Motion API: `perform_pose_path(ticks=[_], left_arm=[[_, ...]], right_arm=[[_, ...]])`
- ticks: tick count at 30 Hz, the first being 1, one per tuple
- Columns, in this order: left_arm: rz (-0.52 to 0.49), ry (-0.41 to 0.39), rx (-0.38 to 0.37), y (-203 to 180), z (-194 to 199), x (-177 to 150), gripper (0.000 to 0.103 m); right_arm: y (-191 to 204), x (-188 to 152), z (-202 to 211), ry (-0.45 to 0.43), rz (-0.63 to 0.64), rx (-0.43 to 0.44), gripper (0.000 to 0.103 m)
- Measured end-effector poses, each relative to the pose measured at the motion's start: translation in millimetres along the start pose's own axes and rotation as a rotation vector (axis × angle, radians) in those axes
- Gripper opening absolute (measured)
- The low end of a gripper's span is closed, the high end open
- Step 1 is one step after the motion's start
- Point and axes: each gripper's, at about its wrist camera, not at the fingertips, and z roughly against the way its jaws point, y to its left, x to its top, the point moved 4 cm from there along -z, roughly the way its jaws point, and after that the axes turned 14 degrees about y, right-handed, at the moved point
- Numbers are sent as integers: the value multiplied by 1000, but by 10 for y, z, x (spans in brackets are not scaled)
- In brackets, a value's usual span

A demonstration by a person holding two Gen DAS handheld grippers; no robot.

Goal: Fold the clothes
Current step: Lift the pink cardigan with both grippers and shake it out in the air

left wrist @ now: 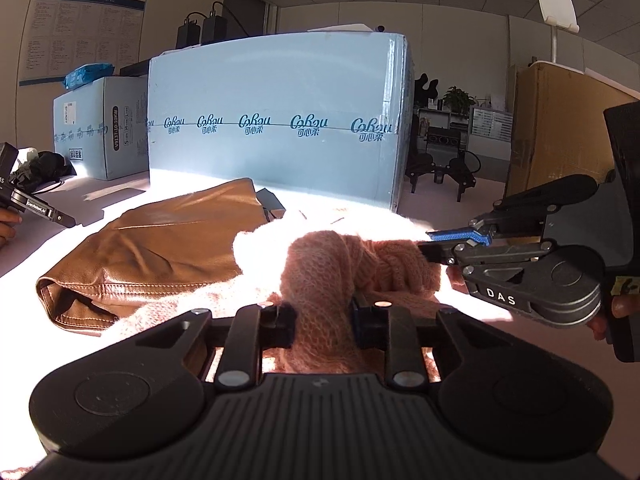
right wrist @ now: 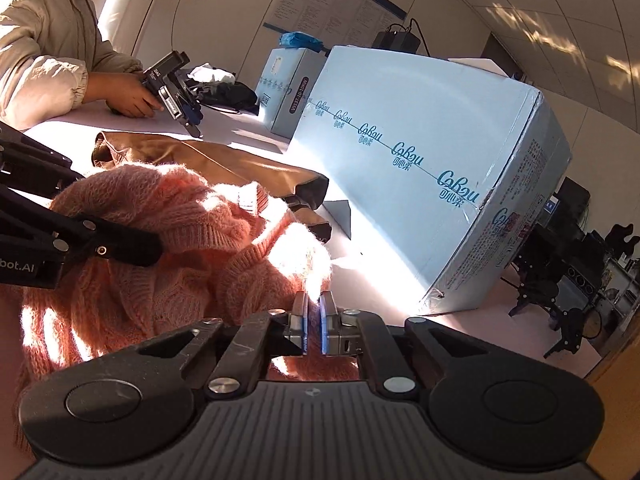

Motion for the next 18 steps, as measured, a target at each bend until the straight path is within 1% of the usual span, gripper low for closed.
perform_pose_path(ticks=[2, 3, 6, 8, 12, 16, 18], left_arm=[[4, -8, 23, 38, 25, 6, 21], [8, -11, 28, 53, 38, 14, 21], [5, -23, 33, 90, 104, 63, 21], [-5, -49, 45, 110, 193, 148, 21], [-35, -148, 91, 150, 493, 420, 21], [-36, -254, 101, 211, 926, 804, 21], [-61, -327, 152, 205, 1163, 968, 21]], right_arm=[[-4, -13, 33, -18, -47, -15, 3], [-23, -12, 99, -44, -92, -23, 3], [-85, 24, 368, -124, -226, -31, 3], [-72, 66, 570, -168, -275, -32, 3], [-19, 213, 1159, -283, -340, -61, 3], [86, 390, 1783, -406, -349, -74, 3], [203, 497, 2067, -469, -336, -63, 3]])
